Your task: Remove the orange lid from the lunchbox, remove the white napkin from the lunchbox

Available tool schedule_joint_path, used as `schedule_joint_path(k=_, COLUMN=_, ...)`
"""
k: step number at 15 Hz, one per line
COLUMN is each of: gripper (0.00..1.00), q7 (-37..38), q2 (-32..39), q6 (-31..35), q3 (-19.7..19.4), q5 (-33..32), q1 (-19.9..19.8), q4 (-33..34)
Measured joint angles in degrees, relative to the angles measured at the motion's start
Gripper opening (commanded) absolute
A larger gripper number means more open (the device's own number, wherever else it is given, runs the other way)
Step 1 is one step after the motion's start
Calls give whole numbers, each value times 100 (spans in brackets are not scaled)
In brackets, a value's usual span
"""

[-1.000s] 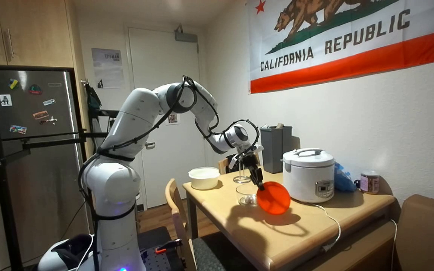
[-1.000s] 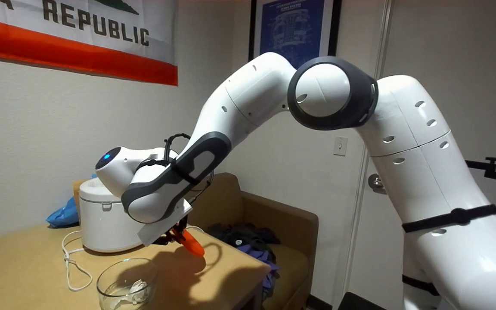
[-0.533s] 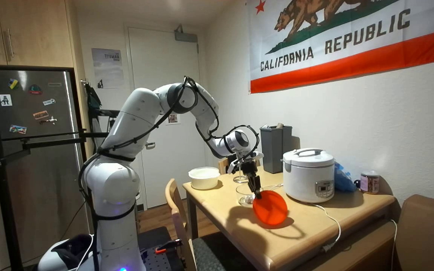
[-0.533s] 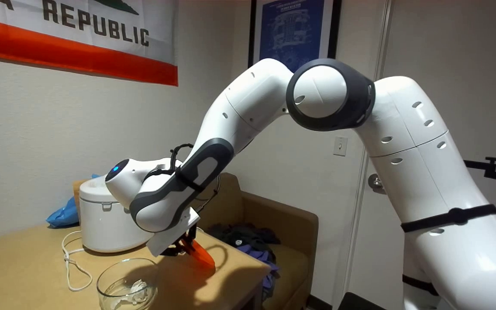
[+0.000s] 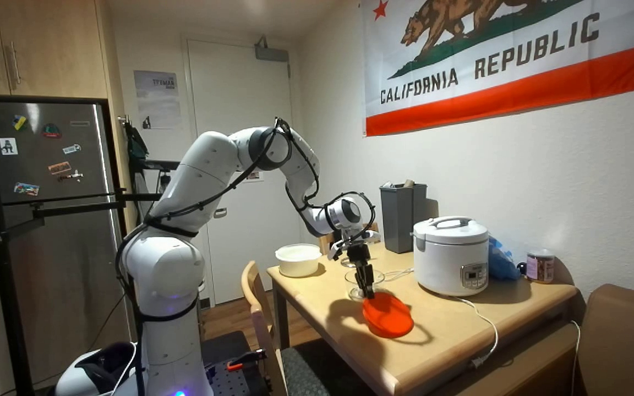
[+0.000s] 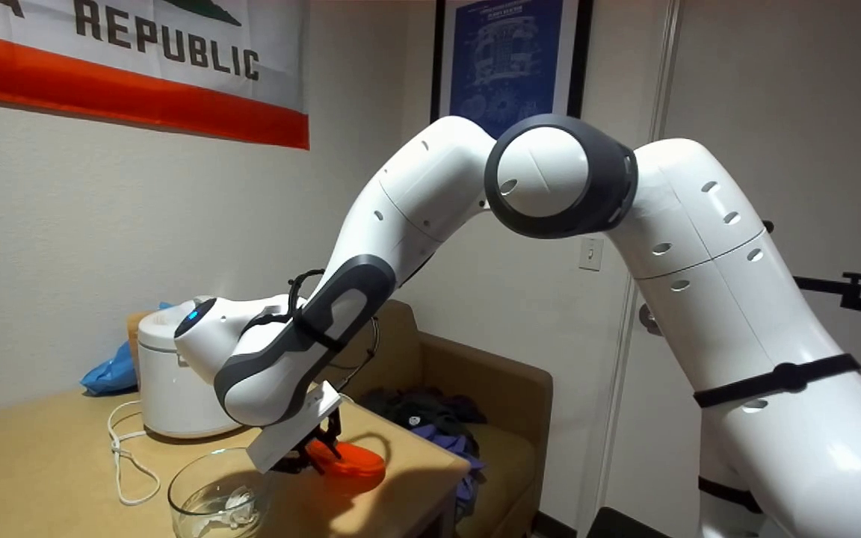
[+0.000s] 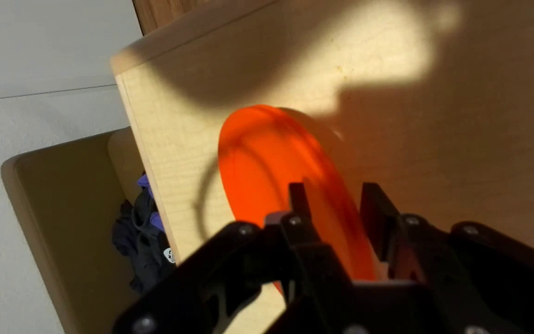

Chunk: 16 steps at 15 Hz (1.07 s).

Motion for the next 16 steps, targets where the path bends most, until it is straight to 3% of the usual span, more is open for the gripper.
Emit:
schedule_joint_path(k=4, gripper=99, q7=5, q2=-83, q6=42, q3=0, q5=64, q1=30, q4=-10)
schedule_joint_path(k=9, gripper=100, q7=98, q2=-736, q6=58, q3=82, q5=69, q1=178, q4=-277)
schedule_joint_path(k=16, gripper=100, q7=101, q2=-1467, q6=262, q3=608, q5=66, q1=362, q4=-421)
